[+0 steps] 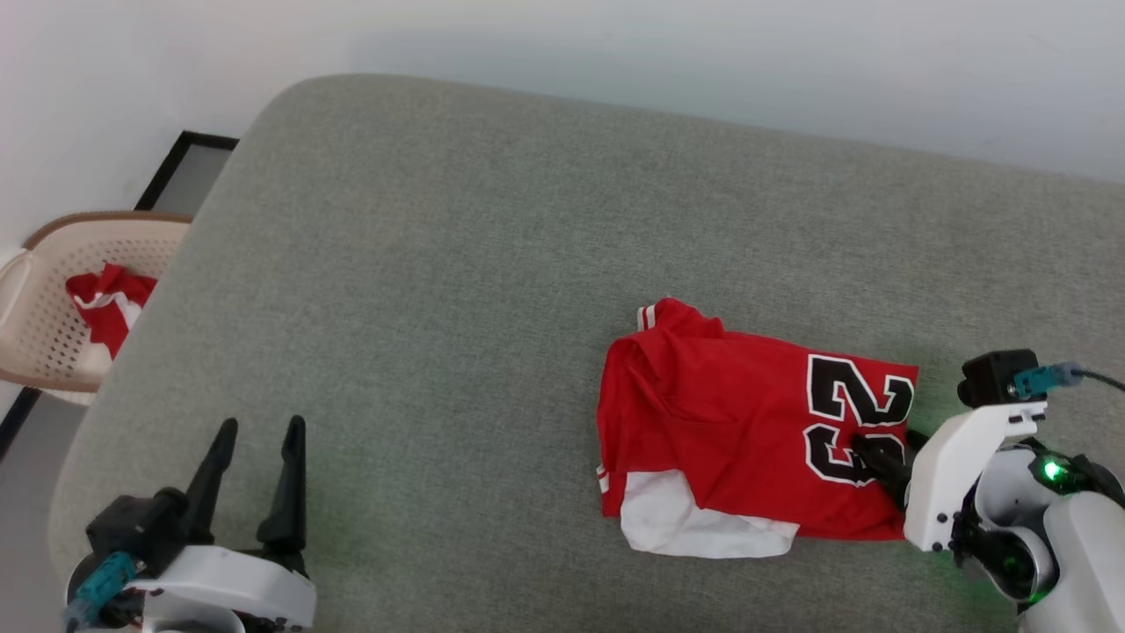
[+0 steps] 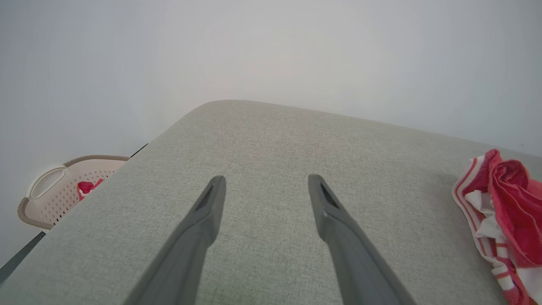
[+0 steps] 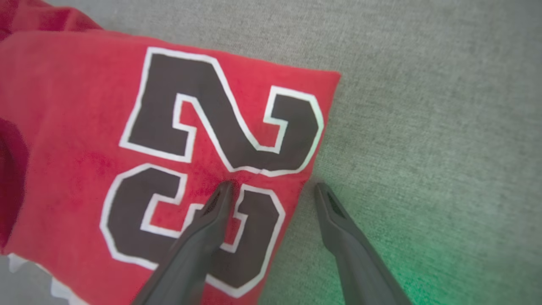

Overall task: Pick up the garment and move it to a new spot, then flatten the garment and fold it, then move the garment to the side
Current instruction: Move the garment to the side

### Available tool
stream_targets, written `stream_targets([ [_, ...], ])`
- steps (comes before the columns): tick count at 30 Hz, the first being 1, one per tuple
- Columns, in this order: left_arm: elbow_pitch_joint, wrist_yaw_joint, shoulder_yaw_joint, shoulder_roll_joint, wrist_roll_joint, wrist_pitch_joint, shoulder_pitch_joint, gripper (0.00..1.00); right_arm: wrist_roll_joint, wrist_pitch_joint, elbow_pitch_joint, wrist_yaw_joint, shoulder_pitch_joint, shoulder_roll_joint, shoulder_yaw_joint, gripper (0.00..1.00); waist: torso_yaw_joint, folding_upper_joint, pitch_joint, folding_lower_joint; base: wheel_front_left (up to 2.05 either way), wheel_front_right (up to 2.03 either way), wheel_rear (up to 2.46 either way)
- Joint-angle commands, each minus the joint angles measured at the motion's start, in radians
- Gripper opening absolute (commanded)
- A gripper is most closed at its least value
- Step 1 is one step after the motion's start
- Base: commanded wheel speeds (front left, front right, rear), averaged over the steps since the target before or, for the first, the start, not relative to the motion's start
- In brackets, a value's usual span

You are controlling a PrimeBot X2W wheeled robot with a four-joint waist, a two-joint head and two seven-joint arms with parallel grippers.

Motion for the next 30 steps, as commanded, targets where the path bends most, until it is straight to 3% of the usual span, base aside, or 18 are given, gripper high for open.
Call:
stream_targets([
  [1, 0.005, -0.008, -0.001, -0.006, 0.01, -0.004, -0.013, 1.0, -0.008, 0.042, 0.041, -0.002, 0.015, 0.015, 0.013, 1.0, 0.012, 0.0, 0.012, 0.0, 0.0, 0.0, 0.0],
  [3, 0.007, -0.009, -0.001, -0.009, 0.013, -0.004, -0.02, 1.0, 0.005, 0.071, 0.053, -0.002, 0.009, 0.027, 0.015, 0.0, 0.014, 0.0, 0.014, 0.0, 0.0, 0.0, 0.0],
  [16, 0.003, -0.017, 0.009, -0.009, 0.029, -0.004, -0.046, 1.0, -0.04, 0.122, -0.072, -0.002, -0.046, -0.02, -0.013, 0.0, -0.011, 0.0, 0.021, 0.0, 0.0, 0.0, 0.0],
  [30, -0.001, -0.023, -0.036, 0.015, 0.048, -0.004, -0.144, 1.0, -0.039, 0.245, -0.283, -0.002, -0.112, -0.179, -0.042, 0.0, -0.111, 0.0, 0.07, 0.0, 0.0, 0.0, 0.0],
])
